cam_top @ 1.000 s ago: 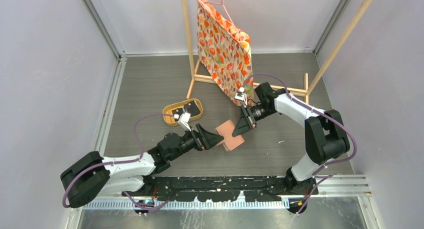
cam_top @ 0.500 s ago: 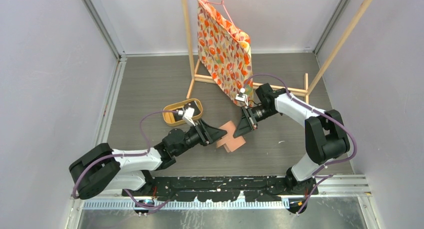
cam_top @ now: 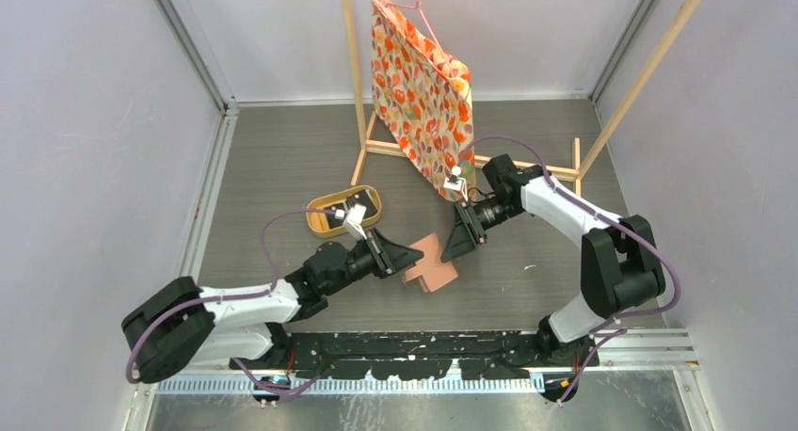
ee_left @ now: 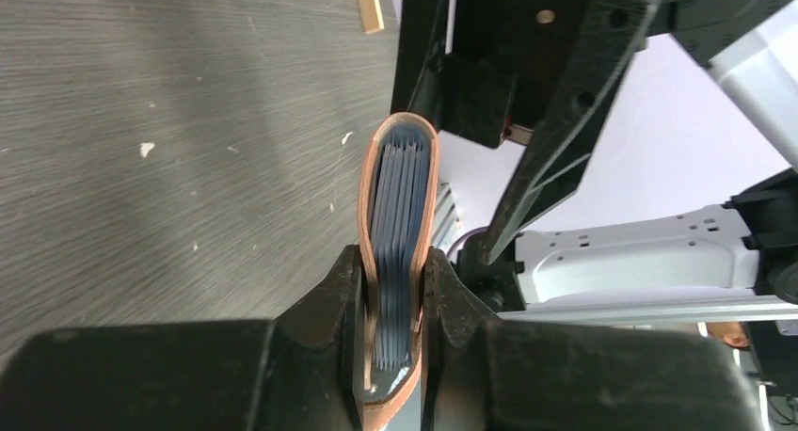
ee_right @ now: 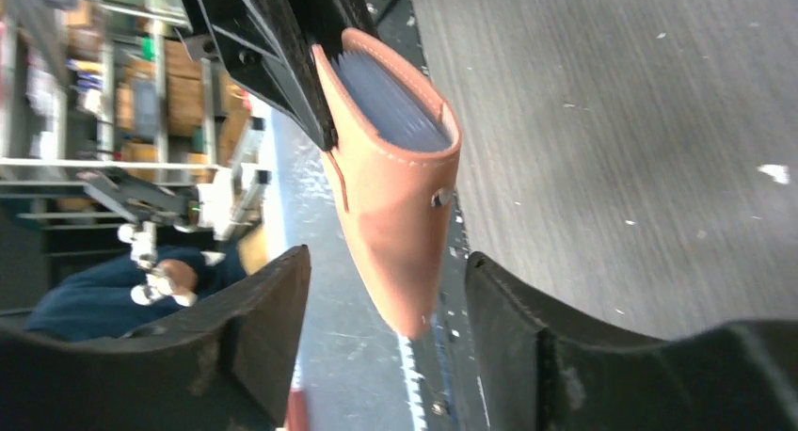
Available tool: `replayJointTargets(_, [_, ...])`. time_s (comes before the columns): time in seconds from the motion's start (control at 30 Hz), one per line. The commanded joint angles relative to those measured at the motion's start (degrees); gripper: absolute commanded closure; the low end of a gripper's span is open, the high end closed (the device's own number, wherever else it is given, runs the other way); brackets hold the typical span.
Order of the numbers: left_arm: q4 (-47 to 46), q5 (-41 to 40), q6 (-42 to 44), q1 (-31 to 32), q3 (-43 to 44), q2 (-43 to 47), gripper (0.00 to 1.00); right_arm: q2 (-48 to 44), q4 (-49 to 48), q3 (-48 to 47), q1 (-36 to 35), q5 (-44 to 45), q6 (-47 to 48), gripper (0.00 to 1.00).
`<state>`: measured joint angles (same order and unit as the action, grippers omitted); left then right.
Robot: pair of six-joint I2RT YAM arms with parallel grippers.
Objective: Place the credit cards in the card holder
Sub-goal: Place the card holder at the center of the board.
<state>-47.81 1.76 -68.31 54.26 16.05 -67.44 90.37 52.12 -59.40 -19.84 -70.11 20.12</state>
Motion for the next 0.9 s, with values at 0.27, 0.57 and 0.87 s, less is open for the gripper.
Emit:
replayJointTargets(0.27, [74.1, -11.3, 12.6, 0.2, 17.5, 23.6, 1.00, -13.0, -1.2, 0.1, -0.2, 22.8, 5.4, 0.27])
replayJointTargets(0.57, [102.2, -26.2, 20.9, 4.8, 42.6, -3.1, 1.00, -13.7, -1.4, -0.2, -0.2, 23.1, 4.9, 0.27])
replayJointTargets(0.87, [109.7, -35.2, 24.8, 10.6, 63.6, -29.8, 1.00, -14.2, -1.0, -0.7, -0.1, 23.3, 5.1, 0.27])
